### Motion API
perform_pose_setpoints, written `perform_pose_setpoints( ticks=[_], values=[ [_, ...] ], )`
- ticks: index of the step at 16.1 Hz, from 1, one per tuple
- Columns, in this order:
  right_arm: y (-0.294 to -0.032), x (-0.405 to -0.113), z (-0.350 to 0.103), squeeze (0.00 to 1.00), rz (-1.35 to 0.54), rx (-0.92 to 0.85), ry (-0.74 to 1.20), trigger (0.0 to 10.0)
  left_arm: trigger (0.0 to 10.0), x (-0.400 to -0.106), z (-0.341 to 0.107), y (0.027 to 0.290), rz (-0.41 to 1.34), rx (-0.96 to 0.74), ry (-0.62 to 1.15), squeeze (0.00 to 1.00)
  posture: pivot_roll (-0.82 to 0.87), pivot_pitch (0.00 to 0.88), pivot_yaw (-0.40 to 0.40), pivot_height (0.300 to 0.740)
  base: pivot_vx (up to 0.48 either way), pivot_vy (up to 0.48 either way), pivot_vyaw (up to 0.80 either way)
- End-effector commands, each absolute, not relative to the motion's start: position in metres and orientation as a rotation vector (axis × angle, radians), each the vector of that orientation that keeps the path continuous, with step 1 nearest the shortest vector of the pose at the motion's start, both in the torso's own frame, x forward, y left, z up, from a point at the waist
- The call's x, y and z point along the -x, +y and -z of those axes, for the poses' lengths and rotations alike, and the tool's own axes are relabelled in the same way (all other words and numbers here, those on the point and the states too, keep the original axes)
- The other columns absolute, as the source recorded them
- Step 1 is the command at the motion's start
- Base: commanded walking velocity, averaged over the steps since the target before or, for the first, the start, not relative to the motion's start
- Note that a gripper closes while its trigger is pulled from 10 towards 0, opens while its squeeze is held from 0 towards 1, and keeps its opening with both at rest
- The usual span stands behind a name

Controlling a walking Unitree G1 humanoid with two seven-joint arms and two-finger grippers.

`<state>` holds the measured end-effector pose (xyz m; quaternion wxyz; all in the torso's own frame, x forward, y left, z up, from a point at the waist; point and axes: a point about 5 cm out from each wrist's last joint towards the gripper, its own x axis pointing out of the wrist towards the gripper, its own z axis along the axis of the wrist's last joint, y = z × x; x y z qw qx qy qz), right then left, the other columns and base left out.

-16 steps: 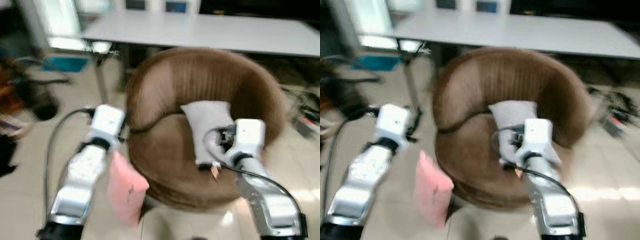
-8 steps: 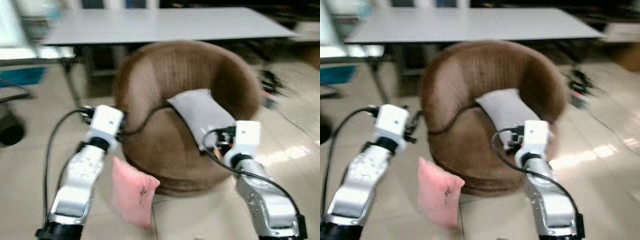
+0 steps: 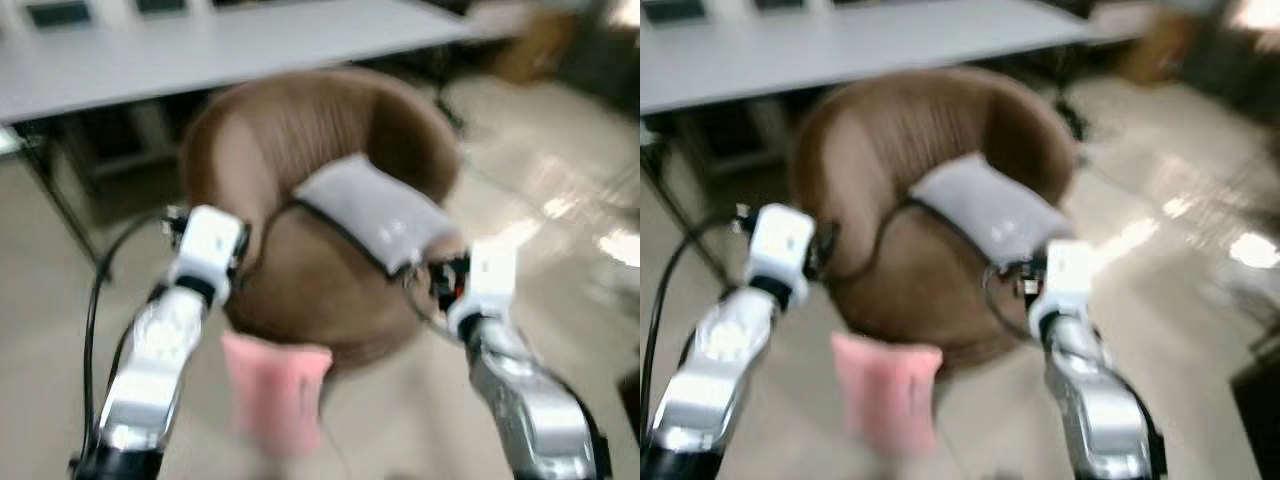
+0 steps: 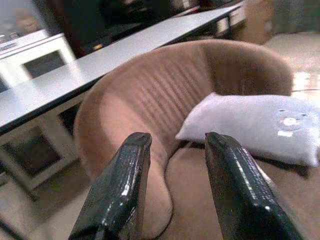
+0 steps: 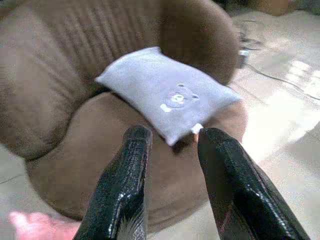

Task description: Move the pillow to the sofa from floor

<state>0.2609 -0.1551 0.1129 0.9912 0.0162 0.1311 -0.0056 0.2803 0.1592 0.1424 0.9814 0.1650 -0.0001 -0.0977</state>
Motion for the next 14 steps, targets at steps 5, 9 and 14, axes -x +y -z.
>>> perform_pose_setpoints(
  ticks=[5, 9, 14],
  values=[
    [-0.1638, -0.2614, -0.1163, 0.0, 0.043, -0.014, 0.253, 10.0, 10.0, -0.2815, -0.1449, 0.1518, 0.226, -0.328, -0.018, 0.0, -0.02, 0.009, 0.009, 0.74, 0.0, 0.48, -0.8],
    [-0.1636, -0.262, -0.1161, 0.0, 0.042, -0.017, 0.253, 10.0, 10.0, -0.2822, -0.1451, 0.1516, 0.226, -0.331, -0.02, 0.0, -0.02, 0.007, 0.007, 0.74, 0.0, 0.48, -0.8],
    [-0.1635, -0.2624, -0.1154, 0.0, 0.043, -0.016, 0.255, 10.0, 10.0, -0.2828, -0.1454, 0.1516, 0.228, -0.334, -0.022, 0.0, -0.02, 0.004, 0.009, 0.74, 0.0, 0.48, -0.8]
  ],
)
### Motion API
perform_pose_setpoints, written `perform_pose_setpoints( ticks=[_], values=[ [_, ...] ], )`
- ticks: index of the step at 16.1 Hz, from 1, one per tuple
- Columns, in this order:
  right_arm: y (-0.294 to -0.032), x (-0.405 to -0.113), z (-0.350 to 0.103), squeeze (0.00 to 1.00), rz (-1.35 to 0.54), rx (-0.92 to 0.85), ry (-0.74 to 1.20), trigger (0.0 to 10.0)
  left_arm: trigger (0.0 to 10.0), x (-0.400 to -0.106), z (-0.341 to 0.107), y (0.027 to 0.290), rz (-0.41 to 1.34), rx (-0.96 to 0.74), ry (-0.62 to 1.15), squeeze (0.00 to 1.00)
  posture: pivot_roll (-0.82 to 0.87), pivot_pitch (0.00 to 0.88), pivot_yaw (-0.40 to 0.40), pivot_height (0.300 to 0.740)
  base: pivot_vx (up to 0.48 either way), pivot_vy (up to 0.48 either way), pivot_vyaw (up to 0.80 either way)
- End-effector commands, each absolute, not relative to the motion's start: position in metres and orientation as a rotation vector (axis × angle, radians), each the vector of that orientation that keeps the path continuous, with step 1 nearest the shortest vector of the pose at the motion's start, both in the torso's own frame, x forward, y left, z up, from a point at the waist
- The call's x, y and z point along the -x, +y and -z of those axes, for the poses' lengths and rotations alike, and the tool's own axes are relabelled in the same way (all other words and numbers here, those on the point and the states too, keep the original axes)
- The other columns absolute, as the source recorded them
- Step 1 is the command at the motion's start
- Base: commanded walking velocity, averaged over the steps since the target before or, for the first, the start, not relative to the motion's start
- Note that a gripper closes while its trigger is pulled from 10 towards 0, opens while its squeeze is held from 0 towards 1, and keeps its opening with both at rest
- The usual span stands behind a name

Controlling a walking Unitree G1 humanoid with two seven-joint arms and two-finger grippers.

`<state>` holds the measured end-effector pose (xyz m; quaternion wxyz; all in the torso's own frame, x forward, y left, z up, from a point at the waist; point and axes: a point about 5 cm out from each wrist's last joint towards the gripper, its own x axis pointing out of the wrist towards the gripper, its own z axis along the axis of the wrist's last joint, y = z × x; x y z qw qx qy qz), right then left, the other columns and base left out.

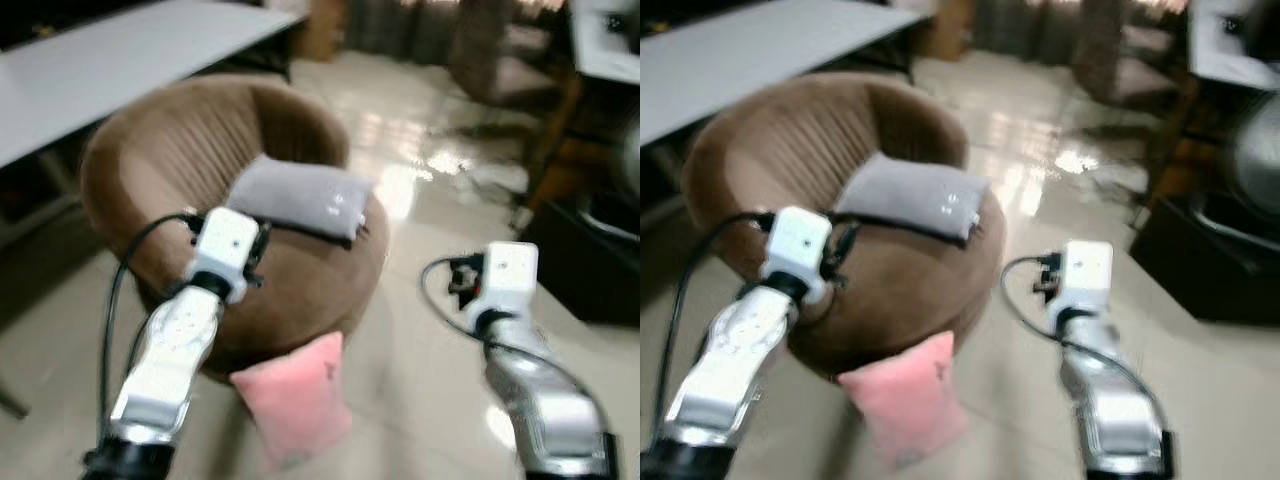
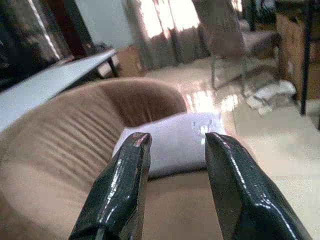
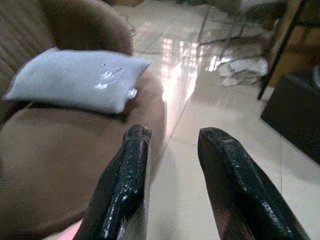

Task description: Move the pillow to the sofa from floor

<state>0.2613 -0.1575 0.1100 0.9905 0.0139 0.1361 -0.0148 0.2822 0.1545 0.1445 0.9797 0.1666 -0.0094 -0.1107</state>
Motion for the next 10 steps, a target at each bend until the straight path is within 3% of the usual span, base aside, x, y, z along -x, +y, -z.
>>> perform_pose_setpoints(
  ticks=[1, 10],
  values=[
    [-0.1636, -0.2625, -0.1154, 0.0, 0.043, -0.016, 0.255, 10.0, 10.0, -0.2828, -0.1453, 0.1515, 0.228, -0.334, -0.022, 0.0, -0.02, 0.004, 0.009, 0.74, 0.0, 0.48, -0.8],
    [-0.1651, -0.2621, -0.1163, 0.0, 0.053, -0.013, 0.25, 10.0, 10.0, -0.2847, -0.145, 0.1488, 0.24, -0.333, -0.027, 0.0, -0.02, 0.004, 0.015, 0.74, 0.0, 0.48, -0.8]
  ],
)
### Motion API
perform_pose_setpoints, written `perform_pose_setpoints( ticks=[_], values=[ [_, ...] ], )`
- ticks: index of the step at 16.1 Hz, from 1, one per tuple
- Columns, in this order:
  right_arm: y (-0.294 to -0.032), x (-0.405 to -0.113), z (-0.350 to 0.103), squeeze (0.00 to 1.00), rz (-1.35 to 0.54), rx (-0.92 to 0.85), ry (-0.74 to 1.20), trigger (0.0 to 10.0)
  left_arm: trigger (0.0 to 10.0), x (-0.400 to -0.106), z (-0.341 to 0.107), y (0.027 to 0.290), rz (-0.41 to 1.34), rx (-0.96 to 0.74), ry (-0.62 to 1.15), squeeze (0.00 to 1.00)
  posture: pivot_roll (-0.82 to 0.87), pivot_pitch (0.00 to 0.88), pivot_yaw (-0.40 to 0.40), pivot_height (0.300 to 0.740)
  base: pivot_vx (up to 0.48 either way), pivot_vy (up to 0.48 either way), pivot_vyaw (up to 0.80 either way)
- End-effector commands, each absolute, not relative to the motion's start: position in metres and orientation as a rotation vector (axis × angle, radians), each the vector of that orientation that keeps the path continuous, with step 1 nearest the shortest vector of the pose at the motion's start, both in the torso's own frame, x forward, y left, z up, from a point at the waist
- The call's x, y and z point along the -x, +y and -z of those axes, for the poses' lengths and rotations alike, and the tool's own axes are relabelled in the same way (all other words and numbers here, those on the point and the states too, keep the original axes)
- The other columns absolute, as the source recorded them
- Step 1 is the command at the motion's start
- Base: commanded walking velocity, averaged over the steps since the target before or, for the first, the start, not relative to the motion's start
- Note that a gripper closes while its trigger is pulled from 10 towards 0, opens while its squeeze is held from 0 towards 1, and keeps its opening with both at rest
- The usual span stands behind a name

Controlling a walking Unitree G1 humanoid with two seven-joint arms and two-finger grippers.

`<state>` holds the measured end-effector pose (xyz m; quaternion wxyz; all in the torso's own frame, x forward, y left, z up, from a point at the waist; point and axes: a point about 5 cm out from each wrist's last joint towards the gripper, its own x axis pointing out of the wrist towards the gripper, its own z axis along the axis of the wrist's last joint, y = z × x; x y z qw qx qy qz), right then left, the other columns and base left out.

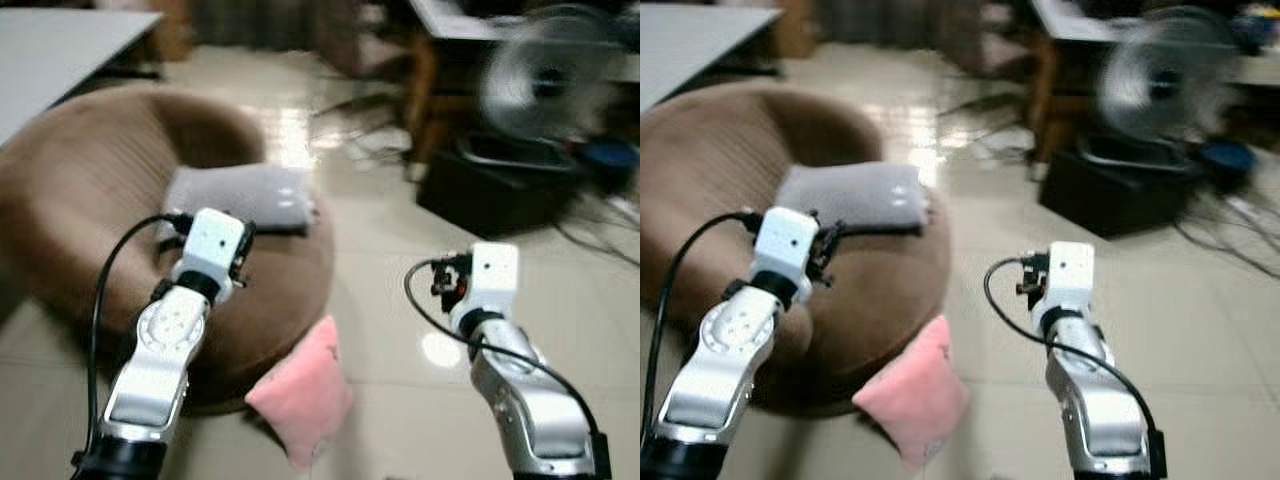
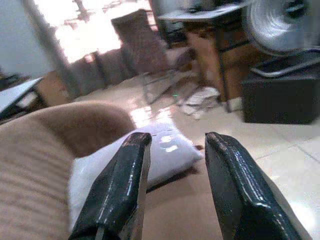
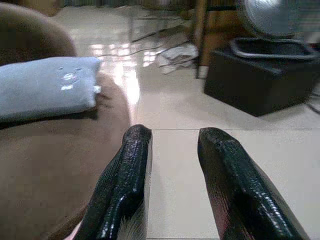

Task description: Move the pillow to the sofa from floor

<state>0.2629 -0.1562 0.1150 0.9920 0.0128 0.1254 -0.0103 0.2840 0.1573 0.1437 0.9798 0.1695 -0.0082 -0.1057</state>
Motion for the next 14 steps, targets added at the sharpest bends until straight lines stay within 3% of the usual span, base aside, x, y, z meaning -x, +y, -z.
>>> perform_pose_setpoints(
  ticks=[1, 3, 5, 8, 12, 14],
  values=[
    [-0.165, -0.262, -0.116, 0.0, 0.054, -0.014, 0.25, 10.0, 10.0, -0.285, -0.145, 0.149, 0.242, -0.334, -0.027, 0.0, -0.02, 0.003, 0.017, 0.74, 0.0, 0.48, -0.8],
    [-0.165, -0.262, -0.117, 0.0, 0.058, -0.016, 0.249, 10.0, 10.0, -0.285, -0.147, 0.146, 0.26, -0.329, -0.048, 0.0, -0.03, 0.004, 0.017, 0.74, 0.0, 0.159, -0.8],
    [-0.165, -0.261, -0.117, 0.0, 0.059, -0.016, 0.248, 10.0, 10.0, -0.285, -0.15, 0.142, 0.283, -0.386, -0.074, 0.0, -0.03, 0.004, 0.02, 0.74, 0.0, -0.431, -0.8],
    [-0.165, -0.261, -0.117, 0.0, 0.064, -0.009, 0.243, 10.0, 10.0, -0.285, -0.149, 0.143, 0.261, -0.341, -0.074, 0.0, -0.03, 0.004, 0.021, 0.74, 0.0, -0.455, -0.8],
    [-0.164, -0.262, -0.116, 0.0, 0.03, 0.243, 0.191, 10.0, 10.0, -0.287, -0.143, 0.154, 0.195, -0.241, -0.069, 0.0, -0.03, 0.002, 0.019, 0.74, 0.0, 0.0, 0.0],
    [-0.161, -0.261, -0.11, 0.0, -0.021, 0.248, 0.206, 10.0, 10.0, -0.282, -0.133, 0.157, 0.206, -0.255, -0.055, 0.0, -0.02, 0.0, 0.014, 0.74, 0.336, 0.0, 0.0]
  ],
)
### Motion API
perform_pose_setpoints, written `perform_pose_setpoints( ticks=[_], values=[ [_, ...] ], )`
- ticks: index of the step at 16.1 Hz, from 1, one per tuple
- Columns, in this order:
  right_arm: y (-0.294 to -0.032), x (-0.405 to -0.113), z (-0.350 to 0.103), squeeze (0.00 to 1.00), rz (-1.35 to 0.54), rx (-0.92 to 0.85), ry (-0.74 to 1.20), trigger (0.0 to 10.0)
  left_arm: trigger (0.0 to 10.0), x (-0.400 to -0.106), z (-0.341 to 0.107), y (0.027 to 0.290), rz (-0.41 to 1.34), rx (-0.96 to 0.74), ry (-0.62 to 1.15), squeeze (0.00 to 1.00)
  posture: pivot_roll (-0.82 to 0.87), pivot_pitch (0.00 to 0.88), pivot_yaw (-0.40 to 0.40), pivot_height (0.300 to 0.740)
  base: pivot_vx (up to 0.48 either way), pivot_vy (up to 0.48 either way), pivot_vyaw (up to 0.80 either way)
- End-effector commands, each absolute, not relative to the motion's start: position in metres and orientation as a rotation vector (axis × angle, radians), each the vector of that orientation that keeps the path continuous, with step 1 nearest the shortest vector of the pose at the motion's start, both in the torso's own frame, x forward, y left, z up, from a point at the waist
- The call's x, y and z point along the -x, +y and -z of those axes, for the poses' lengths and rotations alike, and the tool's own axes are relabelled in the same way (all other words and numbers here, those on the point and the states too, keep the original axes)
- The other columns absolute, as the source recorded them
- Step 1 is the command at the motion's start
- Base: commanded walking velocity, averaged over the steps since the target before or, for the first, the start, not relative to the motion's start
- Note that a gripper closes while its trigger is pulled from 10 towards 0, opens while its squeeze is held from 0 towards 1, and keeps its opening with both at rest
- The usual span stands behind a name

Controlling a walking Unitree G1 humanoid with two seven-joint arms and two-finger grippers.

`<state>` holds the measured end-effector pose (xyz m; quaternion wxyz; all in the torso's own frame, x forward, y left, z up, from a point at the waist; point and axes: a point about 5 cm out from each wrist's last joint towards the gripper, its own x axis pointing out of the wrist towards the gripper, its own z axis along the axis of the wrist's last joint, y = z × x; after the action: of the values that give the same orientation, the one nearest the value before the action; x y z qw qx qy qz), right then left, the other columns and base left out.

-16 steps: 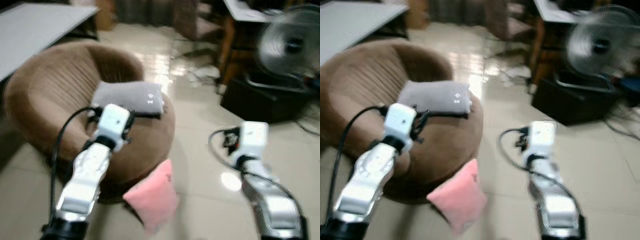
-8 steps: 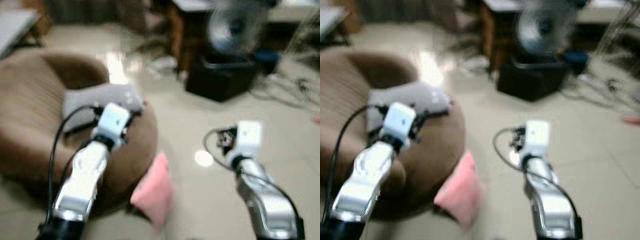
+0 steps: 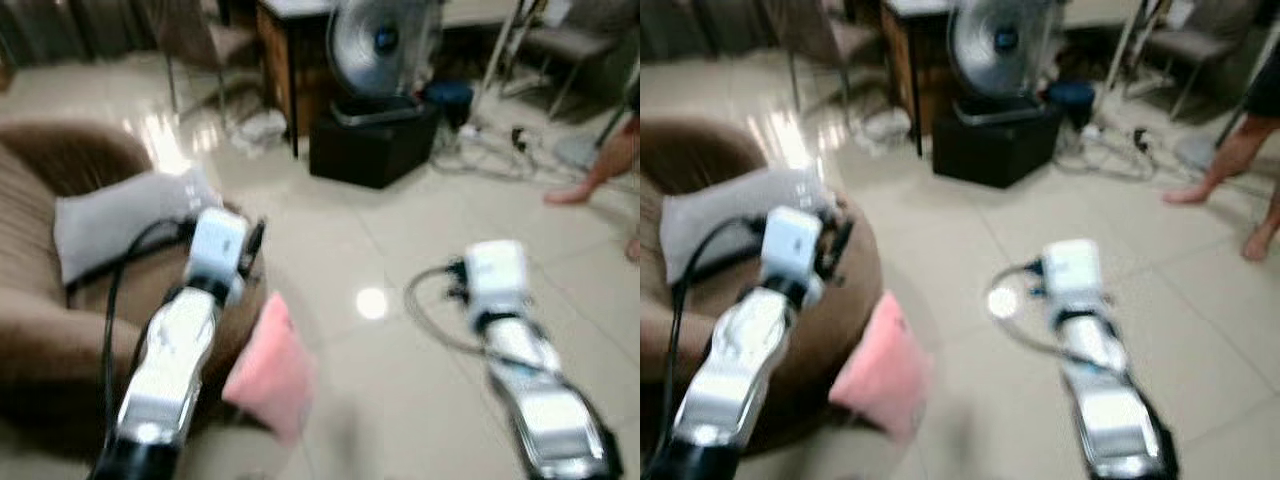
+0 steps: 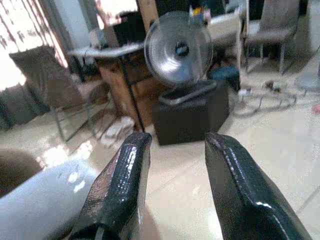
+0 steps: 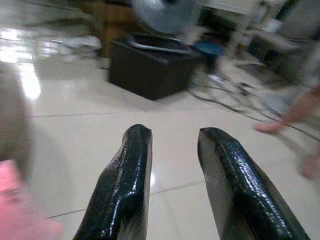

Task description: Move the pillow to the sofa from floor

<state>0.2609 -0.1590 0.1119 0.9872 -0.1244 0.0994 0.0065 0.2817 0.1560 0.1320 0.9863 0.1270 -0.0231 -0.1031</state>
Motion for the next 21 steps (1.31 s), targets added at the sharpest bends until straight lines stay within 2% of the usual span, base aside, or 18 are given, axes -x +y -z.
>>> perform_pose_setpoints(
  ticks=[1, 4, 9, 14, 21],
  values=[
    [-0.16, -0.261, -0.109, 0.0, -0.035, 0.232, 0.207, 10.0, 10.0, -0.281, -0.13, 0.158, 0.203, -0.247, -0.042, 0.0, -0.02, 0.0, 0.012, 0.74, 0.375, 0.0, 0.0],
    [-0.153, -0.259, -0.108, 0.0, -0.131, 0.284, 0.192, 10.0, 10.0, -0.28, -0.125, 0.161, 0.185, -0.239, -0.028, 0.0, -0.02, 0.0, 0.0, 0.74, 0.387, 0.0, 0.0],
    [-0.15, -0.258, -0.104, 0.0, -0.169, 0.293, 0.207, 10.0, 10.0, -0.28, -0.124, 0.161, 0.183, -0.238, -0.037, 0.0, -0.02, 0.0, -0.005, 0.74, 0.392, 0.0, 0.8],
    [-0.154, -0.258, -0.101, 0.0, -0.151, 0.286, 0.221, 10.0, 10.0, -0.28, -0.122, 0.16, 0.188, -0.235, -0.029, 0.0, -0.02, 0.0, -0.003, 0.74, 0.358, 0.0, 0.0],
    [-0.16, -0.256, -0.093, 0.0, -0.132, 0.259, 0.233, 10.0, 10.0, -0.276, -0.112, 0.156, 0.225, -0.174, 0.0, 0.0, -0.03, 0.0, -0.003, 0.71, 0.0, 0.0, 0.0]
  ],
)
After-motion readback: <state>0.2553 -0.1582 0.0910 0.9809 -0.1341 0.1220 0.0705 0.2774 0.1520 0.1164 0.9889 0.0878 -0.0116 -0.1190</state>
